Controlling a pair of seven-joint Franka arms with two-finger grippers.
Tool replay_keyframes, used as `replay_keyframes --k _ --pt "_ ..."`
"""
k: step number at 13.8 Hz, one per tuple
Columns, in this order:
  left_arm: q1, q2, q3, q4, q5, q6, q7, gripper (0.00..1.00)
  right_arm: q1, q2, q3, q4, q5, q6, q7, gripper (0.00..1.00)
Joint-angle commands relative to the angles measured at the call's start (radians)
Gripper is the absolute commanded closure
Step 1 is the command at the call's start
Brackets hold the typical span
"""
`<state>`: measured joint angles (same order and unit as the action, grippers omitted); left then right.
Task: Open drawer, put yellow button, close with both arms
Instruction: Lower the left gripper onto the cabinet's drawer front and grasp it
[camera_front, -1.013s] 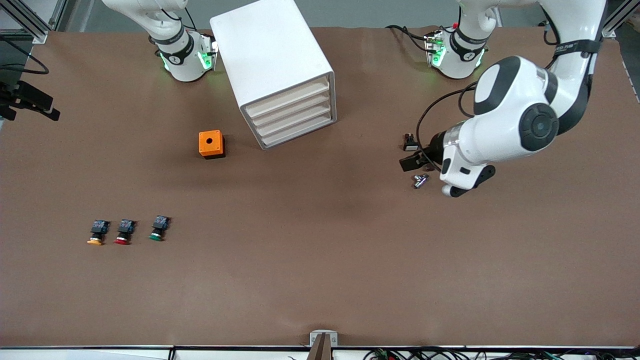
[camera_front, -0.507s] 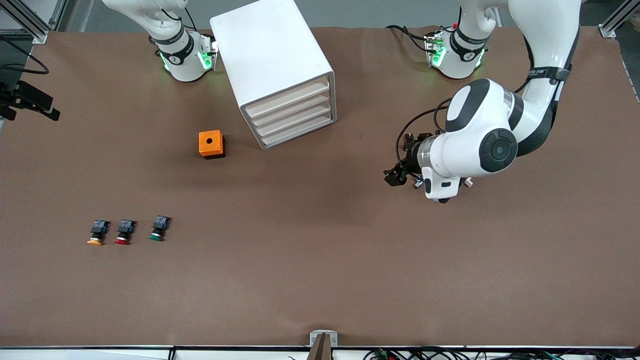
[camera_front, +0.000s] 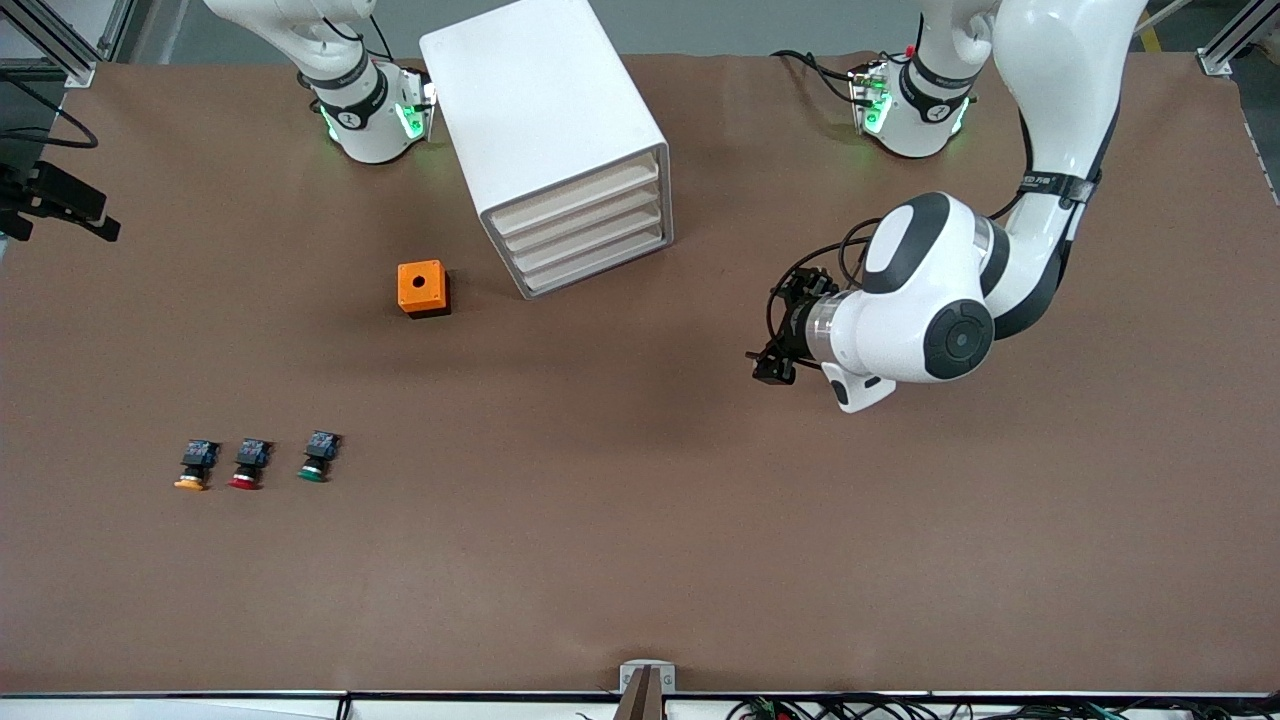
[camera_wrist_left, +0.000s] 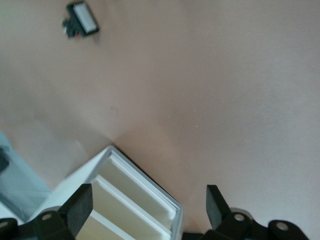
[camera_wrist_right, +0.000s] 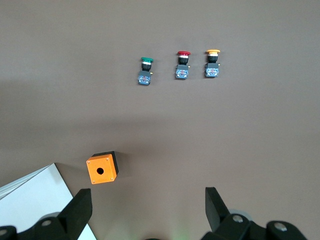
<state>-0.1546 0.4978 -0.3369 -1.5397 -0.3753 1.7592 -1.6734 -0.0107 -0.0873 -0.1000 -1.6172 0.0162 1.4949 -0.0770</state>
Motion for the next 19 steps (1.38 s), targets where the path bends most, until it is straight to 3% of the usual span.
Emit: replay_keyframes --k 1,4,8,13,19 --pt "-0.003 0.05 -0.001 0.03 -0.068 -0.015 -0.165 0.0 -0.003 -0.026 0.005 -0.021 -0.002 -0.001 -0.009 0.0" --pt "-0.066 0.099 -0.001 0.038 -0.125 -0.007 -0.366 0.0 -0.005 -0.026 0.005 -0.021 -0.002 0.001 -0.009 0.0" --pt "-0.175 0.221 0.009 0.168 -0.125 0.04 -0.716 0.0 -0.005 -0.022 0.005 -0.009 -0.001 0.005 -0.007 0.0" --pt "-0.278 0.231 0.009 0.17 -0.126 0.126 -0.911 0.0 -0.009 0.012 0.005 0.065 -0.002 -0.001 -0.007 0.0" --pt "-0.306 0.228 -0.001 0.164 -0.185 0.108 -0.996 0.0 -0.015 0.107 0.003 0.069 -0.019 0.042 -0.01 0.0"
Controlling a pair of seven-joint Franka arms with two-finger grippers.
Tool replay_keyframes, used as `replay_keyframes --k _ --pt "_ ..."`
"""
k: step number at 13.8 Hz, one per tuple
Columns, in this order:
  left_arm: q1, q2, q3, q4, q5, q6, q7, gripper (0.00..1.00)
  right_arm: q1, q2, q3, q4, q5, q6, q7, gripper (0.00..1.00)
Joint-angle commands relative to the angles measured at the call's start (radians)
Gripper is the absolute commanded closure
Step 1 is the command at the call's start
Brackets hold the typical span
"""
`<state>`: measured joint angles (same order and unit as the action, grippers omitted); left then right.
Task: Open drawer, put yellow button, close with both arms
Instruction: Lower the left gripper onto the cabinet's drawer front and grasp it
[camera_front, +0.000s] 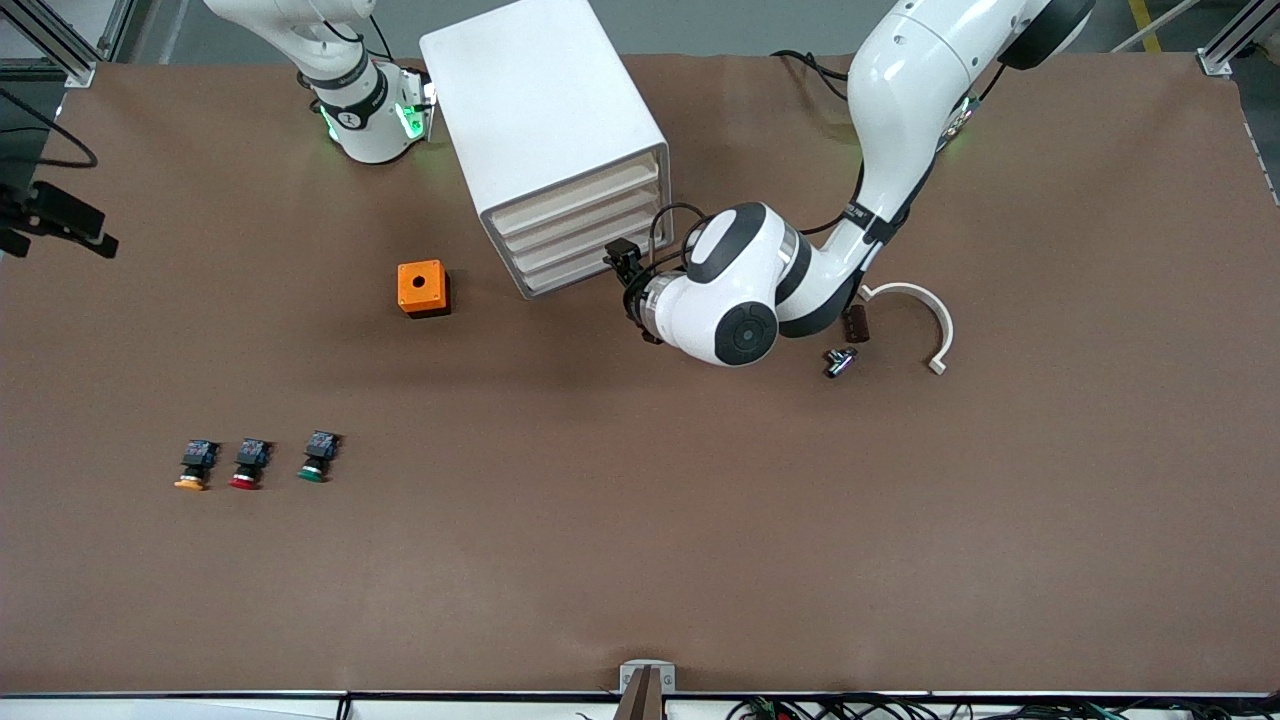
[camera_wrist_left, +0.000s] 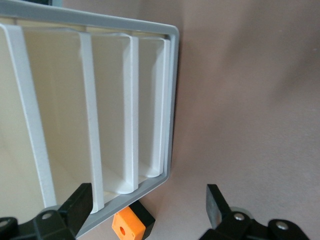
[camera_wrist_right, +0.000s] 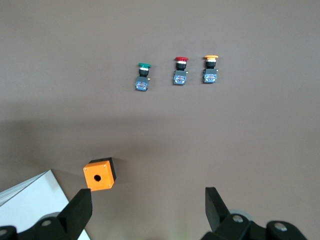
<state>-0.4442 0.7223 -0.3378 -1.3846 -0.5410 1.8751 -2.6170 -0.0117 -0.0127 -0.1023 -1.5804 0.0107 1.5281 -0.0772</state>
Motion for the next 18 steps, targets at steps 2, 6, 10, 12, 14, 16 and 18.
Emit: replay_keyframes --k 2,6,10,12,14,16,18 --pt "-0.016 0.005 0.0 0.007 -0.02 -0.008 -0.06 0.0 -0.014 0.046 0.006 0.031 -0.026 0.045 -0.009 0.0" --pt "-0.033 0.006 -0.001 -0.025 -0.062 -0.016 -0.054 0.0 -0.071 0.192 0.004 0.036 -0.017 0.113 -0.015 0.0" --pt "-0.045 0.012 -0.001 -0.025 -0.207 -0.017 -0.051 0.0 -0.131 0.22 0.004 -0.041 -0.029 0.252 -0.021 0.0" --pt "-0.077 0.016 -0.001 -0.028 -0.212 -0.017 -0.055 0.0 -0.166 0.218 0.004 -0.189 -0.029 0.463 -0.021 0.0" --pt "-0.085 0.028 -0.001 -0.03 -0.25 -0.017 -0.055 0.11 -0.177 0.223 0.004 -0.275 -0.029 0.591 -0.023 0.0" --pt "-0.085 0.031 -0.001 -0.031 -0.286 -0.048 -0.054 0.17 -0.188 0.269 0.004 -0.322 -0.029 0.709 -0.053 0.0" --pt "-0.088 0.032 -0.001 -0.03 -0.289 -0.082 -0.052 0.21 -0.212 0.356 0.004 -0.325 -0.028 0.826 -0.093 0.0"
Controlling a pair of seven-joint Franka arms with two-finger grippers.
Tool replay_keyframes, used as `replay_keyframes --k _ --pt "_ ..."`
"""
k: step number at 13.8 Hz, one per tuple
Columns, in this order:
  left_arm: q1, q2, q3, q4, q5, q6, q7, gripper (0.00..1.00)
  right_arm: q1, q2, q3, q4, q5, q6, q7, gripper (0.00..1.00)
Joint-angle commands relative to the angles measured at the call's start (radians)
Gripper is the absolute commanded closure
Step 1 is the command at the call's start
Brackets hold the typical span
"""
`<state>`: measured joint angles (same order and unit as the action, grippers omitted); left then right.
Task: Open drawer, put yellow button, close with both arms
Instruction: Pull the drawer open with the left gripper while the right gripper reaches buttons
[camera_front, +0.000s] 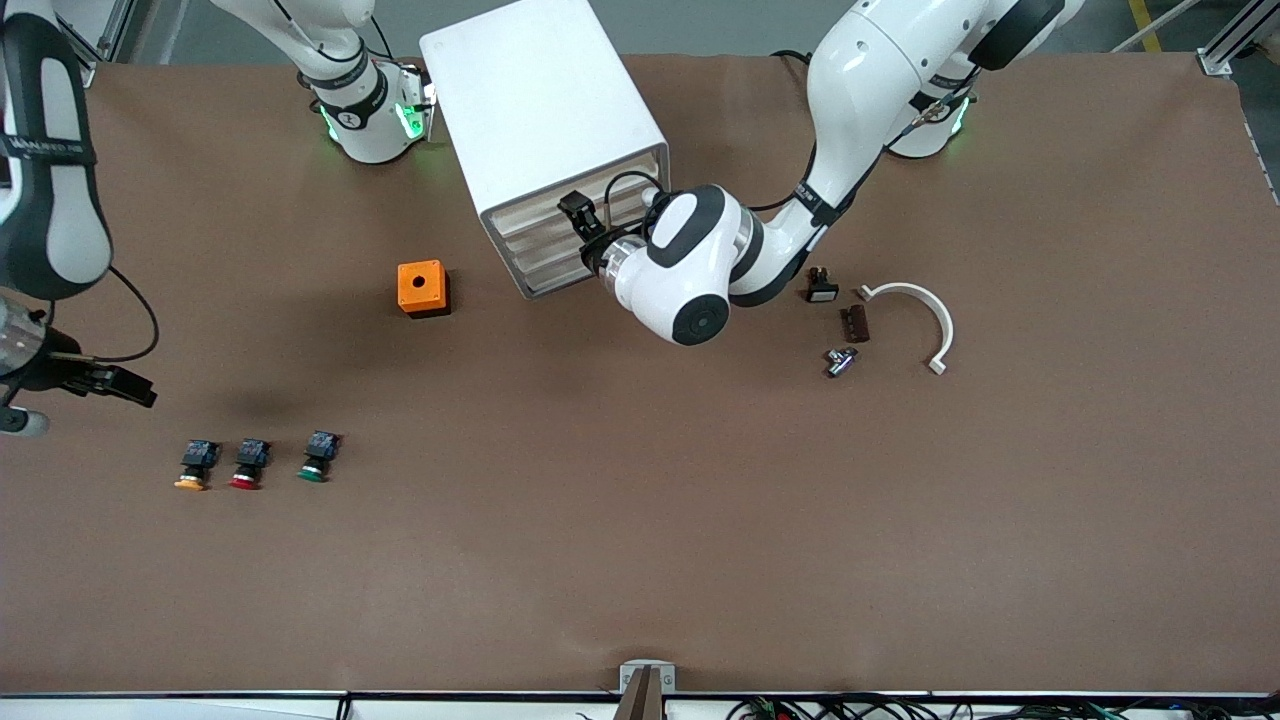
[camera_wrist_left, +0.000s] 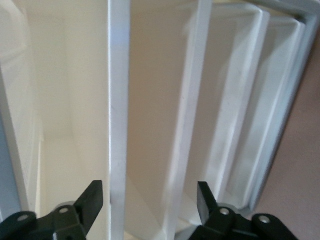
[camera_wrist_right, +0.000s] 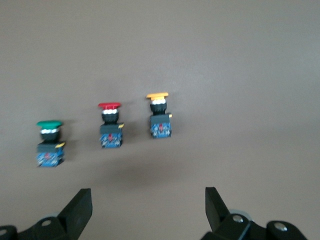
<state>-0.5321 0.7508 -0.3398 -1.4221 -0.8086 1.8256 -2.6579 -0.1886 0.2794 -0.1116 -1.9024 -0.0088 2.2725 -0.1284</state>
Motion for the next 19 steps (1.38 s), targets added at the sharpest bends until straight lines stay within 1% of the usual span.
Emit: replay_keyframes --k 1,2,3,5,6,8,9,10,11,12,14,17,19 --pt "-0.014 0.004 0.001 0.005 -0.02 -0.038 -0.007 0.24 -0.043 0.104 0.015 0.0 -0.007 0.138 -0.068 0.0" --pt "-0.017 0.01 0.001 0.003 -0.018 -0.049 -0.004 0.27 -0.045 0.147 0.015 0.005 -0.002 0.192 -0.074 0.0" --pt "-0.019 0.021 0.001 0.005 -0.017 -0.049 -0.002 0.33 -0.048 0.185 0.015 0.015 0.004 0.218 -0.074 0.0" --pt "-0.029 0.021 0.001 0.005 -0.017 -0.057 0.016 0.5 -0.048 0.249 0.02 0.061 0.007 0.226 -0.069 0.0" --pt "-0.029 0.019 0.001 0.005 -0.017 -0.075 0.035 0.56 -0.048 0.279 0.021 0.081 0.012 0.228 -0.069 0.0" --pt "-0.025 0.018 0.001 0.009 -0.012 -0.133 0.091 0.71 -0.043 0.323 0.023 0.103 0.053 0.228 -0.069 0.0" --pt "-0.022 0.016 0.002 0.011 -0.014 -0.14 0.12 0.78 -0.038 0.339 0.023 0.111 0.076 0.228 -0.074 0.0" --pt "-0.017 0.018 0.004 0.011 -0.015 -0.138 0.13 0.91 -0.037 0.351 0.023 0.112 0.079 0.228 -0.074 0.0" --pt "-0.019 0.019 0.01 0.011 -0.017 -0.138 0.118 1.0 -0.035 0.36 0.023 0.115 0.079 0.228 -0.076 0.0" --pt "-0.005 0.027 0.021 0.011 -0.032 -0.137 0.125 1.0 -0.032 0.366 0.023 0.117 0.078 0.228 -0.079 0.0" --pt "0.038 0.041 0.022 0.009 -0.104 -0.137 0.134 1.0 -0.034 0.383 0.023 0.132 0.075 0.228 -0.08 0.0" --pt "0.07 0.036 0.022 0.011 -0.109 -0.137 0.174 1.0 -0.034 0.405 0.021 0.161 0.072 0.229 -0.08 0.0" --pt "0.087 0.036 0.024 0.012 -0.103 -0.134 0.243 1.0 -0.035 0.414 0.021 0.167 0.067 0.228 -0.082 0.0"
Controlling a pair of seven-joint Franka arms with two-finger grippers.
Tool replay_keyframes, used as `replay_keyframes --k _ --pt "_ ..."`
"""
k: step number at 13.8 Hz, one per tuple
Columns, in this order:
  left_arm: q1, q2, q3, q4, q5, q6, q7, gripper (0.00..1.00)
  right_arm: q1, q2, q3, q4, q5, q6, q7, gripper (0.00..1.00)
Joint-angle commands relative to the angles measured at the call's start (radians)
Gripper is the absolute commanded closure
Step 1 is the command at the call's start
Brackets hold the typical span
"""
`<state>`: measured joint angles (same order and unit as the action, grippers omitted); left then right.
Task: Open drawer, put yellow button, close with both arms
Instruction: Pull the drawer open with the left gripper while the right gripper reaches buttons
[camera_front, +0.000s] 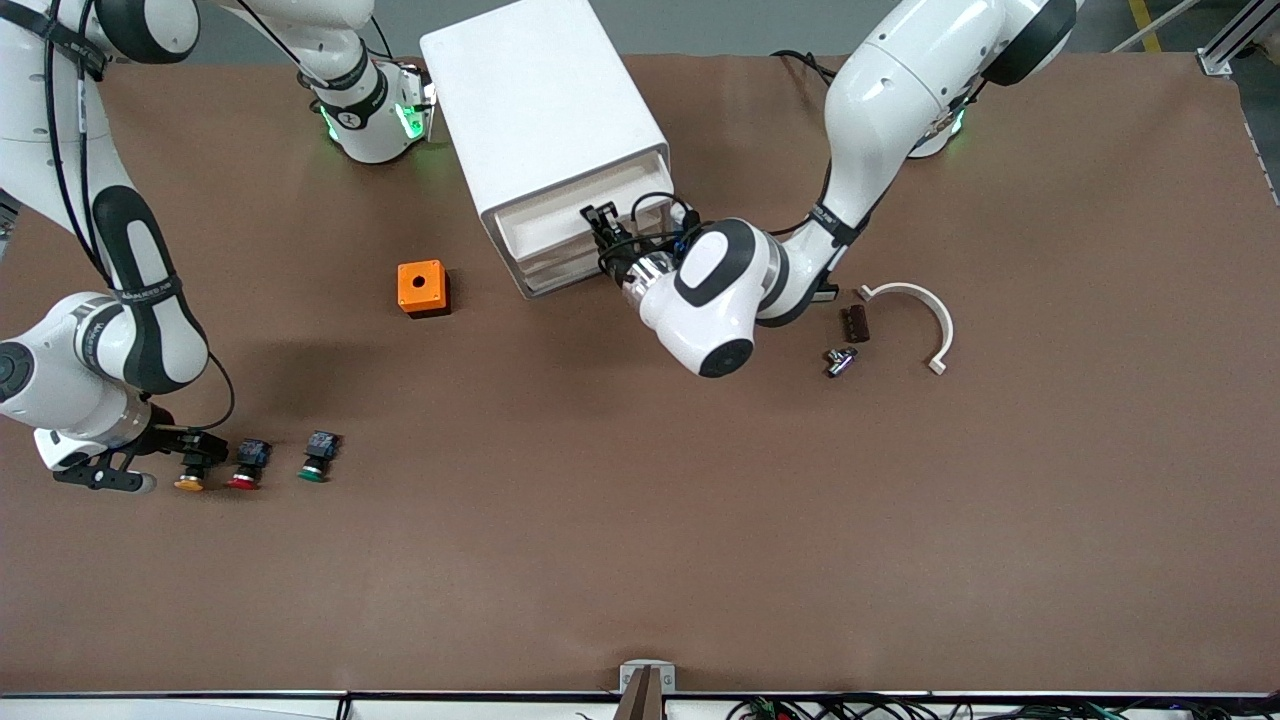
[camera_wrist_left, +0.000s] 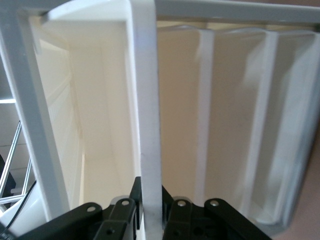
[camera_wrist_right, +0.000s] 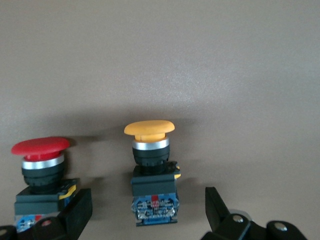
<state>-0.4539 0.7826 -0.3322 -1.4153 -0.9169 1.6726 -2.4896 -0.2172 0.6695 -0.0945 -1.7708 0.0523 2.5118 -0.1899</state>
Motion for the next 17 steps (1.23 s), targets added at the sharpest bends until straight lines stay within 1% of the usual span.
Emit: replay_keyframes --k 1,2,4,6,7,9,11,13,15,17 --pt "0.009 -0.002 0.022 0.006 0.012 0.025 0.112 1.0 -0.005 0.024 0.004 0.036 0.006 -0.011 -0.02 0.14" --pt "0.009 -0.003 0.041 0.012 0.012 0.032 0.129 1.0 -0.005 0.024 0.004 0.036 0.006 -0.011 -0.02 0.37" --pt "0.007 -0.003 0.07 0.021 0.013 0.032 0.15 1.0 -0.007 0.024 0.004 0.036 0.006 -0.011 -0.02 0.68" --pt "0.009 -0.006 0.108 0.021 0.015 0.032 0.181 1.0 -0.008 0.025 0.004 0.036 0.006 -0.011 -0.019 0.94" --pt "0.009 -0.005 0.119 0.029 0.022 0.033 0.189 1.0 -0.008 0.025 0.004 0.036 0.006 -0.013 -0.017 1.0" --pt "0.009 -0.003 0.14 0.041 0.055 0.033 0.193 1.0 -0.008 0.024 0.004 0.037 0.006 -0.013 -0.016 1.0" --pt "0.009 -0.002 0.159 0.041 0.056 0.033 0.221 1.0 0.001 0.015 0.004 0.053 0.006 -0.03 -0.016 1.0" --pt "0.011 0.0 0.179 0.041 0.055 0.033 0.222 1.0 0.001 -0.01 0.006 0.08 0.014 -0.112 -0.01 1.0" --pt "0.023 0.0 0.18 0.041 0.052 0.033 0.227 1.0 0.009 -0.062 0.007 0.109 0.018 -0.206 0.006 1.0" --pt "0.038 0.004 0.18 0.041 0.047 0.033 0.251 1.0 0.034 -0.111 0.007 0.146 0.026 -0.336 0.106 1.0"
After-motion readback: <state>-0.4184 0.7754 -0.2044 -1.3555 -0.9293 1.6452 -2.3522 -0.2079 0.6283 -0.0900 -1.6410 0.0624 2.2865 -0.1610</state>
